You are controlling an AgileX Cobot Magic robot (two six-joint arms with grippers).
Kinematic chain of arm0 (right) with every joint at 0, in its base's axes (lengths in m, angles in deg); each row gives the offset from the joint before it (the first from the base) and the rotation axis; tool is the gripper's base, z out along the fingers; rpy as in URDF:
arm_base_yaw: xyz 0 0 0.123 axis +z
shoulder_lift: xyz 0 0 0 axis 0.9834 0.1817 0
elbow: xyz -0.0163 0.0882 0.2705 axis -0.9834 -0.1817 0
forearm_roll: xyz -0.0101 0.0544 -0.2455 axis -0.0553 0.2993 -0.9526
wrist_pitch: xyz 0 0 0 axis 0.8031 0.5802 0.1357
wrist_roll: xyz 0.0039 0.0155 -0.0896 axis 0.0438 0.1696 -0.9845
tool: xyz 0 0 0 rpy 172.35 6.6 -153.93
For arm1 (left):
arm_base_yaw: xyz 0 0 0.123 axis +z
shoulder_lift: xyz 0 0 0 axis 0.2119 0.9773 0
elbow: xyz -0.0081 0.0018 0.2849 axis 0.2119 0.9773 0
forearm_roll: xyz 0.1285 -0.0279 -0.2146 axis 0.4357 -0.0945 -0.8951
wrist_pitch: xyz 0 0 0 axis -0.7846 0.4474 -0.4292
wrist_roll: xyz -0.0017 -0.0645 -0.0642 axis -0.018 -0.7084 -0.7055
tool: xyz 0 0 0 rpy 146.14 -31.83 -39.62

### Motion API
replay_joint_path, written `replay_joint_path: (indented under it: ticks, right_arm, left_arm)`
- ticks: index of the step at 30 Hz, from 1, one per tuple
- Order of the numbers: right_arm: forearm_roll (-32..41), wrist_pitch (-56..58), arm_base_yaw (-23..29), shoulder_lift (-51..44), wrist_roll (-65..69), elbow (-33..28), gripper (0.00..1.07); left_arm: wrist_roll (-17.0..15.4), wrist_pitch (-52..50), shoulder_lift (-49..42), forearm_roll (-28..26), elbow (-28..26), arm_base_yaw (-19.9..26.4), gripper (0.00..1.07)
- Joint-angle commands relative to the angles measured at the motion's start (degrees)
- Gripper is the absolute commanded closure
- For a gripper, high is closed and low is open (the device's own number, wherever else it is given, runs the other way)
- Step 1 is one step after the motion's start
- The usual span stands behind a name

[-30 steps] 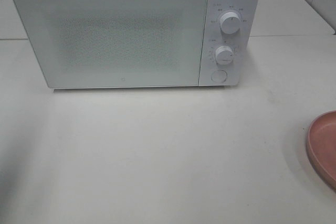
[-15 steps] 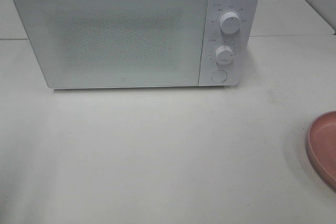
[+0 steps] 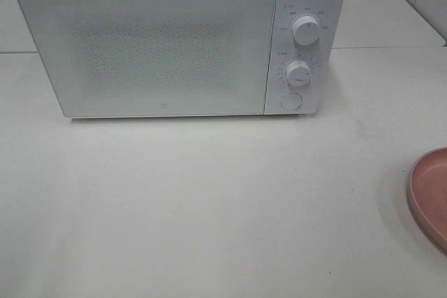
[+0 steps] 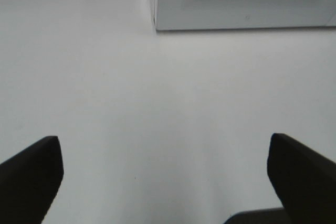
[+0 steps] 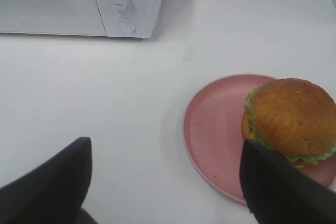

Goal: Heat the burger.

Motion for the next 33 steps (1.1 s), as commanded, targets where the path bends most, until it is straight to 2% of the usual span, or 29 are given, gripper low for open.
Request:
replay_joint_path:
  ticks: [1, 12, 33]
  right_arm:
    - [-0.1, -0.3, -0.2, -1.5, -0.7, 0.0, 0.32]
    - [-0.1, -0.3, -0.2, -1.5, -0.7, 0.0, 0.32]
    - [-0.1, -0.3, -0.2, -1.5, -0.7, 0.0, 0.32]
  left_arm:
    - [0.1, -0.8, -5.3, -1.1, 0.2, 0.2, 0.08]
    - [-0.1, -0.6, -10.1, -0.6, 0.3, 0.2, 0.08]
    - [0.0, -0.6, -10.1, -0.6, 0.3, 0.2, 0.08]
